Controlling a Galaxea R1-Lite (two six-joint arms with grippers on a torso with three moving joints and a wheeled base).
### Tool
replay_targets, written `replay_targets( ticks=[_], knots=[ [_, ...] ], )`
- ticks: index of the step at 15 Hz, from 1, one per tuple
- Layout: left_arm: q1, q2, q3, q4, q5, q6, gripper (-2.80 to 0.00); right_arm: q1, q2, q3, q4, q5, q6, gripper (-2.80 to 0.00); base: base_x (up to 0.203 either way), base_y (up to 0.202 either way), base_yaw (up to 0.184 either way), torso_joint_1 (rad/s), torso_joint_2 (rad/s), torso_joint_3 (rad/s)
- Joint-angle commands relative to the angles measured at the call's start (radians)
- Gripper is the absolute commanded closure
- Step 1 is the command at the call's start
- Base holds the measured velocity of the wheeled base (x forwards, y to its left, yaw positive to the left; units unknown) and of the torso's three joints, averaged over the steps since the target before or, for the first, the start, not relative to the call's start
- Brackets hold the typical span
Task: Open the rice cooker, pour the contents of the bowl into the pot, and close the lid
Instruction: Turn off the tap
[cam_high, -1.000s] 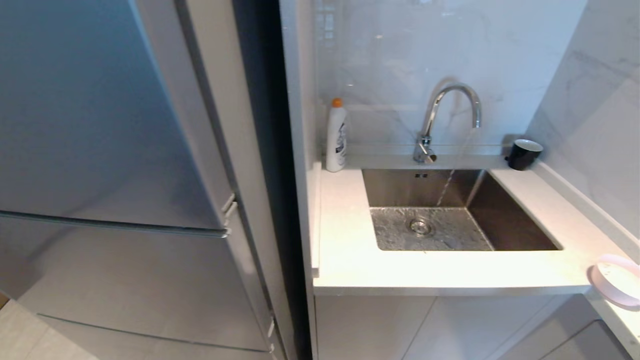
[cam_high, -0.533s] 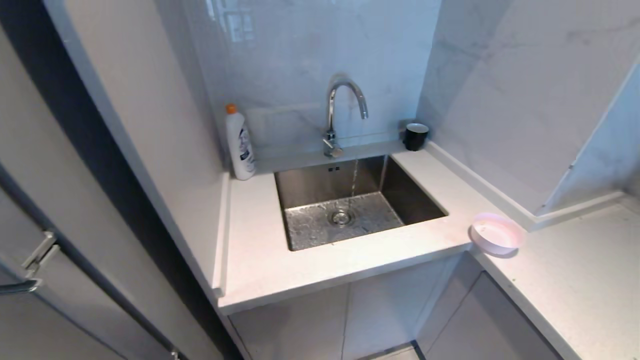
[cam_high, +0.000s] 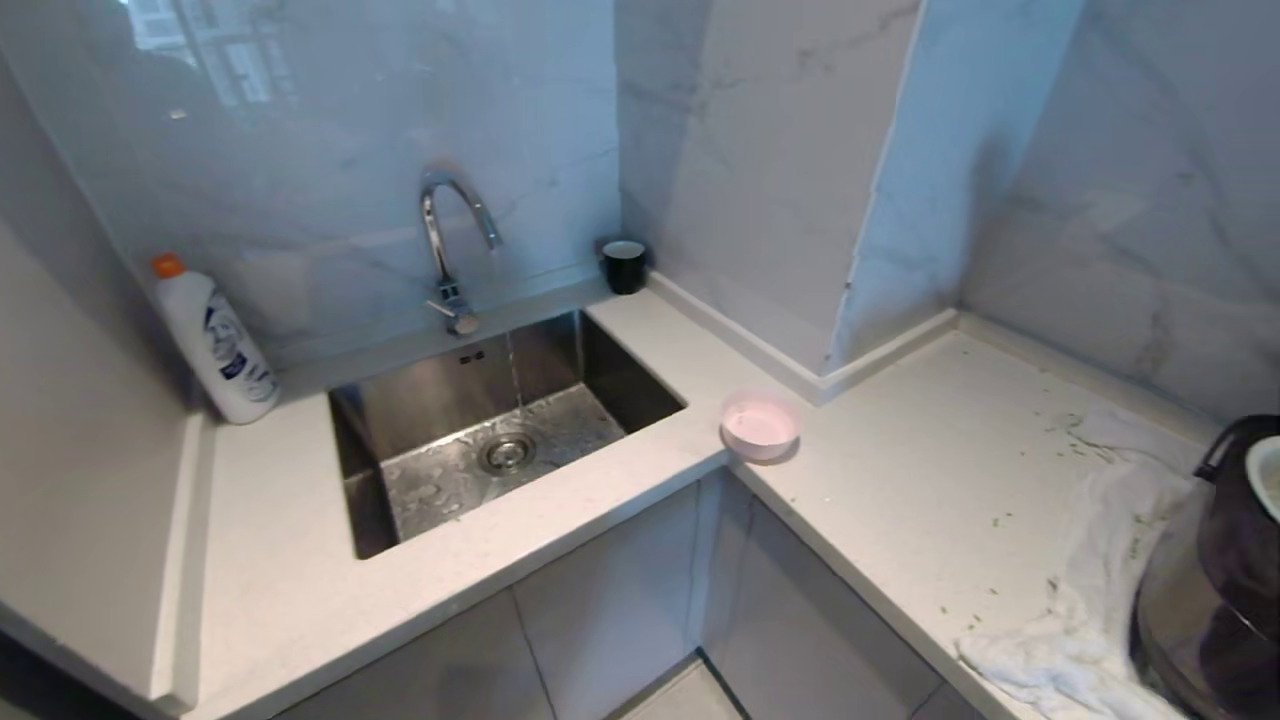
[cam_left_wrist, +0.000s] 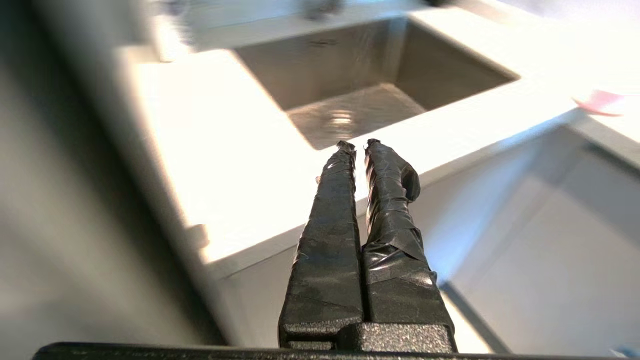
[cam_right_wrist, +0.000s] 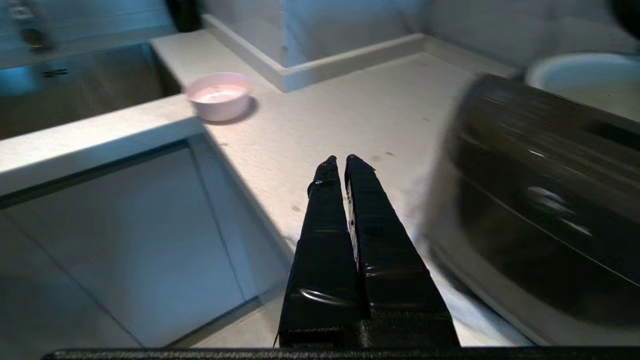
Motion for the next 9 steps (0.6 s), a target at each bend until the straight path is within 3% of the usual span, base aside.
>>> replay_targets(
  ticks=[1, 9],
  knots=[
    [0.000, 0.001, 0.000, -0.001, 0.000, -0.001, 0.00, 0.001, 0.001, 0.026, -0.001, 0.001, 0.000, 0.00, 0.001, 0.008, -0.180, 0.007, 0.00, -0.002],
    [0.000, 0.000, 0.000, -0.001, 0.000, -0.001, 0.00, 0.001, 0.001, 0.026, 0.000, 0.001, 0.000, 0.00, 0.003, 0.006, -0.158, 0.002, 0.00, 0.002]
  ],
)
